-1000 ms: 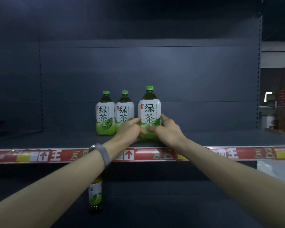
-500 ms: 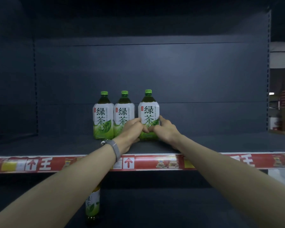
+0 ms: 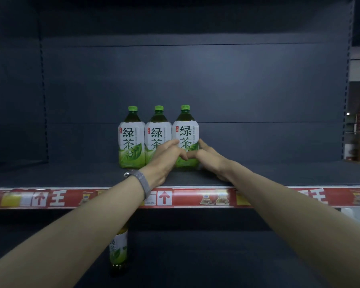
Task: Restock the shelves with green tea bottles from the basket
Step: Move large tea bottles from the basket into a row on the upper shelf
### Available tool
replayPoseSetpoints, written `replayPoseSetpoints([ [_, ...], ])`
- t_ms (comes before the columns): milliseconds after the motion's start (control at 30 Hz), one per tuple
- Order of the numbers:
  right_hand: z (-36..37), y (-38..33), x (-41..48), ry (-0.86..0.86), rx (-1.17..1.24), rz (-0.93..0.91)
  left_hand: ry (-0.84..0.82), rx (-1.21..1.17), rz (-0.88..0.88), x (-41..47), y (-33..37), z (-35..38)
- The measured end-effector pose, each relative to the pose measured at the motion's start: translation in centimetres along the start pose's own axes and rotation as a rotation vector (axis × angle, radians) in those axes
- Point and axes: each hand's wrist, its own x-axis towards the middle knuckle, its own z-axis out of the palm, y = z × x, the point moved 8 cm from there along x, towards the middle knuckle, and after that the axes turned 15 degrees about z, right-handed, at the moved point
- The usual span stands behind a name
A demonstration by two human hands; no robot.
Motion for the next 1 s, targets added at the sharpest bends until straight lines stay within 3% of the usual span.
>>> replayPoseSetpoints([
  [367,0.3,-0.4,-0.5,-0.027,-0.04,-0.015,-0.009,0.026,0.0,-0.8,0.8,0.1],
  [600,-0.5,-0.8,-1.2,0.08,-0.095,0.034,-0.069,0.079,-0.01,-1.0,1.9,0.4],
  [800,-2.5,-1.3,-4.5,0.274,-0.162,0.065,-0.106,0.361,0.057,-1.9,5.1,-1.2],
  [1000,-2.8,-2.7,-10.4,0.307,-0.309,-0.046,-0.226,0.682,0.218,-6.9,9.9,-1.9],
])
